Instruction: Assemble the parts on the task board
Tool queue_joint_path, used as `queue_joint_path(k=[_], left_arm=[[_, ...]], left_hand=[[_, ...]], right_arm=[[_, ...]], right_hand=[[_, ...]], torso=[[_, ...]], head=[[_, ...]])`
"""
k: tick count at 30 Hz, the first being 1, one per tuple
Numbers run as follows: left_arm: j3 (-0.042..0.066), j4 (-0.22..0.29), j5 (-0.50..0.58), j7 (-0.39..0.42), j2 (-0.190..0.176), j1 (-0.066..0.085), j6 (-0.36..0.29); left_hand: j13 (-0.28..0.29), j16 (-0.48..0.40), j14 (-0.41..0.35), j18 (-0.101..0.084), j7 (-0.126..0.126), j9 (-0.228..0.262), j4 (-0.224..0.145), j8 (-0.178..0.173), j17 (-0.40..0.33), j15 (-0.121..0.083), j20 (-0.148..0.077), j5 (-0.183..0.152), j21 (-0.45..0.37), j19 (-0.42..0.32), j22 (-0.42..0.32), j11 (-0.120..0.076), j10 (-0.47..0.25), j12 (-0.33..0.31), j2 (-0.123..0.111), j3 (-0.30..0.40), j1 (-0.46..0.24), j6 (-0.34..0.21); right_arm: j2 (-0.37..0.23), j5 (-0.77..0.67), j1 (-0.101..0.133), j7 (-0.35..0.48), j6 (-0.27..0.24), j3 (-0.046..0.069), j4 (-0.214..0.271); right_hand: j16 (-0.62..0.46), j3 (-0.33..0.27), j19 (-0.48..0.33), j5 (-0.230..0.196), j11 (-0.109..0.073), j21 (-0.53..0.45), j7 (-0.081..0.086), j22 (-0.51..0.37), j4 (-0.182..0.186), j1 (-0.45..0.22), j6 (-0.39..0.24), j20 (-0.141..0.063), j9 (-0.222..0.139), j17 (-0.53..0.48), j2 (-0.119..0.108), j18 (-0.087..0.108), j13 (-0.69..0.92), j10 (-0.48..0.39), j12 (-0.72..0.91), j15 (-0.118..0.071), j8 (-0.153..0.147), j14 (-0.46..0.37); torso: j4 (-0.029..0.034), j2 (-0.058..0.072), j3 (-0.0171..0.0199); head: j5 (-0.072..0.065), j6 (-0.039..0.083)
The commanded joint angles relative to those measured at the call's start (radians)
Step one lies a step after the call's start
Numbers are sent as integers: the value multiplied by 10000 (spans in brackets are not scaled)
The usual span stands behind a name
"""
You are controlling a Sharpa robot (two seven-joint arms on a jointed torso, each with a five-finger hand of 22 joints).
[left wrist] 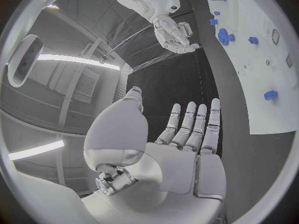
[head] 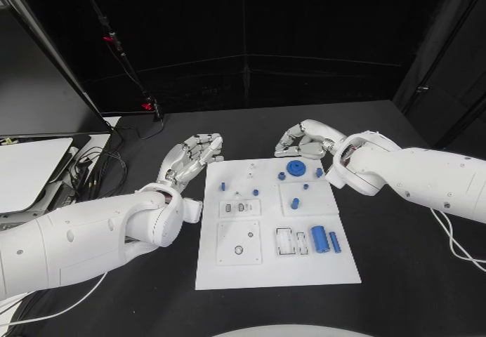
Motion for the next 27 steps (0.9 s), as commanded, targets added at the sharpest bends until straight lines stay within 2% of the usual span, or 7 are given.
queue_joint_path(k=[1, 2, 3, 4, 12, 19, 27], left_arm=[[9, 5, -75, 3084, -2, -4, 141], [9, 3, -75, 3081, -5, -10, 144], [9, 1, -75, 3079, -7, -14, 147], [9, -3, -75, 3078, -10, -20, 148], [9, -20, -75, 3054, -18, -50, 171], [10, -17, -75, 3054, -45, -59, 174], [10, -17, -75, 3047, -58, -62, 180]], left_hand=[[-15, -50, 27, 189, 1477, -10, -7, 70, -12, 34, -3, 36, 52, -71, -10, -7, 76, -2, 107, 61, 2, 100], [-15, -50, 27, 189, 1477, -10, -7, 70, -12, 34, -3, 36, 52, -71, -10, -7, 76, -2, 107, 61, 2, 100], [-15, -50, 27, 189, 1477, -10, -7, 70, -12, 34, -3, 36, 52, -71, -10, -7, 76, -2, 107, 61, 2, 100], [-15, -50, 27, 189, 1477, -10, -7, 70, -12, 34, -3, 36, 52, -71, -10, -7, 76, -2, 107, 61, 2, 100], [-16, -55, 19, 187, 1478, -13, -11, 76, -11, 36, -3, 46, 54, -79, -13, -7, 69, -7, 150, 73, 10, 113], [-16, -57, 16, 186, 1478, -16, -12, 76, -11, 36, -3, 53, 55, -83, -15, -7, 65, -10, 170, 78, 15, 114], [-16, -58, 14, 185, 1478, -18, -13, 76, -11, 37, -3, 60, 56, -86, -16, -6, 61, -12, 183, 81, 18, 113]], right_arm=[[104, -3225, -41, -986, 202, 0, -56], [149, -3580, -61, -1140, 173, 0, -78], [188, -3825, -77, -1245, 150, -1, -100], [237, -4086, -95, -1359, 123, -1, -134], [661, -5116, -218, -1893, 140, -1, -589], [949, -5529, -345, -2182, 289, 0, -880], [1254, -5726, -451, -2376, 556, 0, -1178]], right_hand=[[-82, 164, 728, -81, -21, -4, -124, 2085, -105, 392, 188, 38, 9, 1292, -96, -81, -314, -109, -468, -64, -492, 797], [-103, 209, 721, -79, -43, 0, -188, 2092, -92, 515, 262, -80, 20, 1229, -140, -81, -490, -170, -730, -253, -788, 785], [-108, 210, 718, -103, -77, 0, -206, 2091, -129, 590, 256, -118, 14, 1217, -208, -80, -529, -164, -786, -257, -874, 783], [-115, 241, 710, -100, -108, 1, -238, 2092, -106, 701, 339, -233, 22, 1209, -256, -78, -663, -102, -977, -347, -1137, 785], [-85, 365, 702, -115, -283, 11, -389, 2115, -190, 1335, 698, -408, 24, 1376, -483, -83, -721, 145, -1606, -509, -1854, 825], [-43, 425, 686, -115, -287, 5, -387, 2106, -159, 1623, 844, -414, 27, 1556, -536, -79, -721, 301, -1926, -506, -2211, 860], [-73, 368, 632, -115, -260, -32, -354, 2035, -36, 1604, 863, -407, 29, 1442, -637, -59, -712, 439, -2090, -496, -2454, 838]], torso=[[-1, -12, 8], [-6, -21, -3], [-15, -19, -2], [-21, -22, -7], [8, -54, -23], [-10, -60, -33], [9, -79, -41]], head=[[3, -28], [-4, -44], [-3, -50], [-4, -56], [-49, -117], [-6, -189], [-28, -277]])
